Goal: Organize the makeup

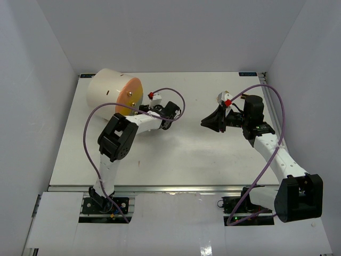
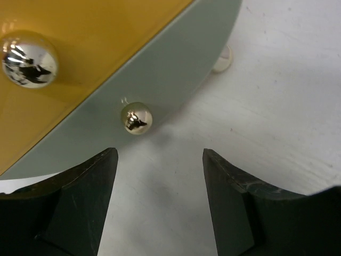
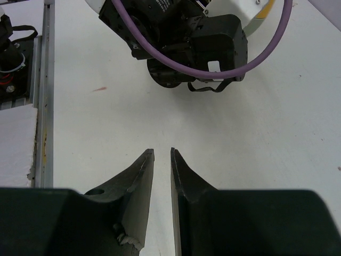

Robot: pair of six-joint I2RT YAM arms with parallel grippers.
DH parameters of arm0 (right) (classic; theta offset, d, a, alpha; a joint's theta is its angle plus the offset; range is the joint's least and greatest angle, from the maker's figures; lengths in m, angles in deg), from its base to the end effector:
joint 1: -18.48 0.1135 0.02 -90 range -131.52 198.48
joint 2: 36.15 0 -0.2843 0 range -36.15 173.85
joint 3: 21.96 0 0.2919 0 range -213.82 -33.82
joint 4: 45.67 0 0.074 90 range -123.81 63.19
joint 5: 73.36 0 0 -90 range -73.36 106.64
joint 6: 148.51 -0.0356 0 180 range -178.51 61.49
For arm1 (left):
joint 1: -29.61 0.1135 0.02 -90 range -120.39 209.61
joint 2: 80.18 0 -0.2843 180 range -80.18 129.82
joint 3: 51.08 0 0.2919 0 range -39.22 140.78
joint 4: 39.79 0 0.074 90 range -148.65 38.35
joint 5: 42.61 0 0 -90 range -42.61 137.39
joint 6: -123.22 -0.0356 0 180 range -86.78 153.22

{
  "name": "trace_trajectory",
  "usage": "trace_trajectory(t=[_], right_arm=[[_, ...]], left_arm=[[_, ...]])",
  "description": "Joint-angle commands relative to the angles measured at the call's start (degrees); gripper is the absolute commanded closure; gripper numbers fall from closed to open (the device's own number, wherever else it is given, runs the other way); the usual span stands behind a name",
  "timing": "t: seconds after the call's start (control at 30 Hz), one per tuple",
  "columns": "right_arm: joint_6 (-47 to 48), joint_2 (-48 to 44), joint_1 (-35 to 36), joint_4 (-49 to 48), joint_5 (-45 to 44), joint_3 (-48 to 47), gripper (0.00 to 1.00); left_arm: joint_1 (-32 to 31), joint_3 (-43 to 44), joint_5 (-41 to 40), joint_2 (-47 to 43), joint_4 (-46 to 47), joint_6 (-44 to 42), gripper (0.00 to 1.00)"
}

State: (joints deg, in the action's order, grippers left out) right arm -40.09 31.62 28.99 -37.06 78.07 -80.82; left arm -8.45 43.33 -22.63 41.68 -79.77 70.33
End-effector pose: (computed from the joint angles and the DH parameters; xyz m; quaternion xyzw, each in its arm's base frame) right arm 0.2771 0.0832 0.3041 -0.4656 0.5960 0.3759 0.5354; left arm 0.3845 -0.2586 0.1408 -0.1056 0.8041 0.3481 0.4702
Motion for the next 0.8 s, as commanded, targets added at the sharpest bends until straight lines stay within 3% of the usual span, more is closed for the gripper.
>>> trace_trajectory(t=[0.0, 0.77], right_arm=[[0.5, 0.2, -0.3, -1.5, 0.4, -0.4, 0.75], [0.7, 1.3, -1.4, -0.8, 0.1, -0.7, 0.75]], left_arm=[[0.5, 4.4, -8.8, 1.1, -3.8, 8.4, 0.25], [3.5, 6.0, -5.9, 4.3, -4.4, 9.0, 0.43]])
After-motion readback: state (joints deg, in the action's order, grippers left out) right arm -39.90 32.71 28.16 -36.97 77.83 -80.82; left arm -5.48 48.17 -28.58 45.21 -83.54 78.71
